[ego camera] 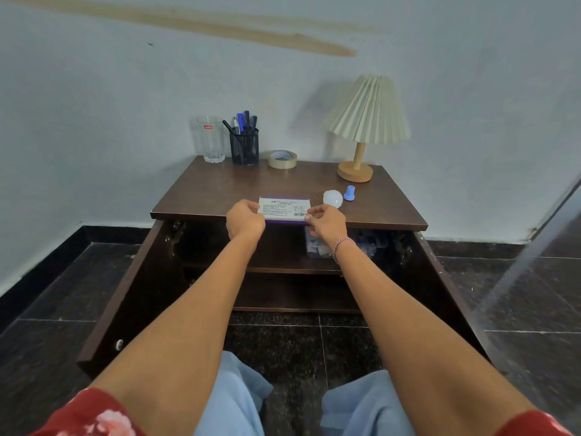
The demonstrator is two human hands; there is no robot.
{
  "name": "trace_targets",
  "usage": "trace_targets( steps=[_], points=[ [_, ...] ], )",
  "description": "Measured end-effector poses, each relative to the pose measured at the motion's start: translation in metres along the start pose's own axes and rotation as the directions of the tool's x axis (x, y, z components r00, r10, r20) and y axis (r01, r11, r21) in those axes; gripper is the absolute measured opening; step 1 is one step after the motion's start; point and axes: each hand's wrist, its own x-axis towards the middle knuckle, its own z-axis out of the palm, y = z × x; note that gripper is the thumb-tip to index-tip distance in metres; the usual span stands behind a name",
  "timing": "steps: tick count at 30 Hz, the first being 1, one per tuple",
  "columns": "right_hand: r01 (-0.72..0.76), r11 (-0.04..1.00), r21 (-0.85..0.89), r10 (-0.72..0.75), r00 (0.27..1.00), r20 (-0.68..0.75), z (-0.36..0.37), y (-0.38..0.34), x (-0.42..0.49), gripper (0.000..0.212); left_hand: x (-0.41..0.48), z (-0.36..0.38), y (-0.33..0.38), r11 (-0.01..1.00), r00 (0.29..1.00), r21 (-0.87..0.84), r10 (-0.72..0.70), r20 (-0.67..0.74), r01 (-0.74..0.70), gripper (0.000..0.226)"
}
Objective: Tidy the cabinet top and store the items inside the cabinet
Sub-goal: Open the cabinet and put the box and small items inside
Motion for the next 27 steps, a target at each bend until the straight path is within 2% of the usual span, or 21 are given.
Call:
trace_targets(
  steps=[6,10,13,15,23,27],
  points=[
    [-0.119,0.969,0.217,0.118,0.993,0.018,-0.008,0.004,-0.004,0.02,0.0,-0.001,0.0,0.973,0.984,-0.154,-0.162,0.073,0.172,0.014],
    [-0.229,0.929,0.289,0.2,0.972,0.127,-0.017,0.0,-0.012,0.023,-0.005,-0.005,0.0,0.949,0.966,-0.198,-0.223,0.13,0.246,0.01],
    [-0.321,0.886,0.335,0.262,0.942,0.21,-0.027,-0.006,-0.022,0.013,-0.009,-0.011,0.003,0.944,0.958,-0.188,-0.245,0.146,0.27,0.021],
    [-0.362,0.858,0.365,0.288,0.926,0.244,-0.033,-0.008,-0.03,0.017,-0.014,-0.016,0.005,0.941,0.95,-0.175,-0.257,0.18,0.288,0.026],
    [-0.529,0.808,0.26,0.448,0.838,0.311,-0.064,-0.004,-0.056,0.008,-0.053,-0.042,0.018,0.945,0.869,-0.053,-0.274,0.411,0.323,0.041],
    [-0.536,0.798,0.276,0.443,0.831,0.336,-0.07,-0.002,-0.068,0.009,-0.065,-0.052,0.022,0.948,0.859,-0.035,-0.27,0.435,0.316,0.037]
  ],
)
